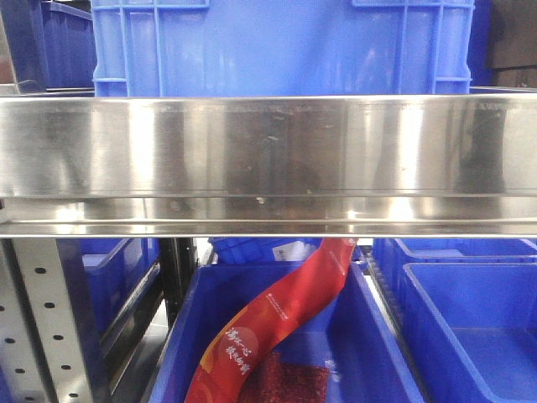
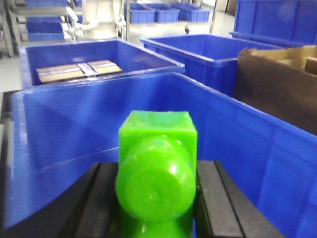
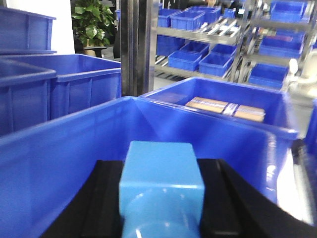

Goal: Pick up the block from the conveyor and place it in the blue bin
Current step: 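Open both grippers to drop the blocks into the blue bins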

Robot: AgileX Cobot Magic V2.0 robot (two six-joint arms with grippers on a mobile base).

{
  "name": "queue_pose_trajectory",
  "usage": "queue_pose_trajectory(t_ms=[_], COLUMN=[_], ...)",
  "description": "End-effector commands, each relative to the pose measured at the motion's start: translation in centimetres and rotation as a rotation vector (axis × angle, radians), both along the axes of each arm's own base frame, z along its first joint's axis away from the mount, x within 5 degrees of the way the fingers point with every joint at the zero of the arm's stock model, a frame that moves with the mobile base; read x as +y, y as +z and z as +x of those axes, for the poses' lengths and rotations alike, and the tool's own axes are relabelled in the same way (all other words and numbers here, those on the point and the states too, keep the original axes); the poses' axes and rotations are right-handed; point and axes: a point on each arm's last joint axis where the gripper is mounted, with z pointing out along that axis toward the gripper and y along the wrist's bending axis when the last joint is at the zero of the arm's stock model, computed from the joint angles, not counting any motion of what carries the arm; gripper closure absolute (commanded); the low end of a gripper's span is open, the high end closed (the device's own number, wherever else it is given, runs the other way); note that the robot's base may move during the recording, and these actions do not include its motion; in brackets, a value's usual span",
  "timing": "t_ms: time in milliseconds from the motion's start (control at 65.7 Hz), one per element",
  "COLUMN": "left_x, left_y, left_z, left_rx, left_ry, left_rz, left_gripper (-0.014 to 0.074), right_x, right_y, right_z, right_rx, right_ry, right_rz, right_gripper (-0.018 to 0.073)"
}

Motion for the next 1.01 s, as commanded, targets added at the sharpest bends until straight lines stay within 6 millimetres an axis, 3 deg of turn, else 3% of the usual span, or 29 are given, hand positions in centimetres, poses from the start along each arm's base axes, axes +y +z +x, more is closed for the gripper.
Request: queue_pose_trajectory(t_ms=[0, 76, 122, 259, 335, 457, 533, 579, 670, 746, 990], left_x=[-0.8, -1.2, -1.3, -1.3, -1.3, -1.3, -1.3, -1.3, -1.1, -0.6, 3.2], left_y=[0.2, -0.3, -0.5, -0.7, -0.7, -0.8, -0.9, -0.8, -0.6, -0.3, 1.7], left_z=[1.0, 1.7, 1.9, 1.9, 1.9, 1.9, 1.9, 1.8, 1.6, 1.6, -1.4], left_rx=[0.003, 0.024, 0.031, 0.039, 0.039, 0.056, 0.059, 0.06, 0.058, 0.063, 0.08], left_ry=[-0.008, -0.009, -0.009, -0.009, -0.009, -0.01, -0.01, -0.011, -0.008, 0.002, 0.067], left_rz=[-0.004, -0.006, -0.002, 0.002, 0.002, 0.011, 0.013, 0.013, 0.012, 0.011, -0.032], left_gripper=[0.0699, 0.0629, 0.0541, 0.029, 0.0184, 0.012, 0.0146, 0.0213, 0.044, 0.0696, 0.0707], right_x=[0.8, 1.4, 1.7, 2.1, 2.2, 2.2, 2.0, 2.0, 1.9, 1.5, -1.8], right_y=[-0.1, -0.9, -1.3, -2.4, -2.6, -2.5, -2.3, -2.1, -1.6, -1.5, 0.7], right_z=[1.6, 2.7, 3.1, 3.9, 4.0, 3.9, 3.9, 3.9, 3.7, 3.7, 1.2], right_rx=[0.01, 0.061, 0.09, 0.127, 0.132, 0.126, 0.112, 0.097, 0.077, 0.084, 0.054], right_ry=[-0.003, 0.009, 0.015, 0.018, 0.018, 0.017, 0.011, 0.007, 0.004, -0.003, -0.054], right_rz=[0.027, 0.002, -0.011, -0.027, -0.029, -0.027, -0.02, -0.01, 0.0, 0.0, 0.021], right_gripper=[0.0725, 0.0664, 0.0592, 0.0295, 0.0181, 0.0165, 0.0223, 0.0299, 0.0501, 0.0706, 0.0721])
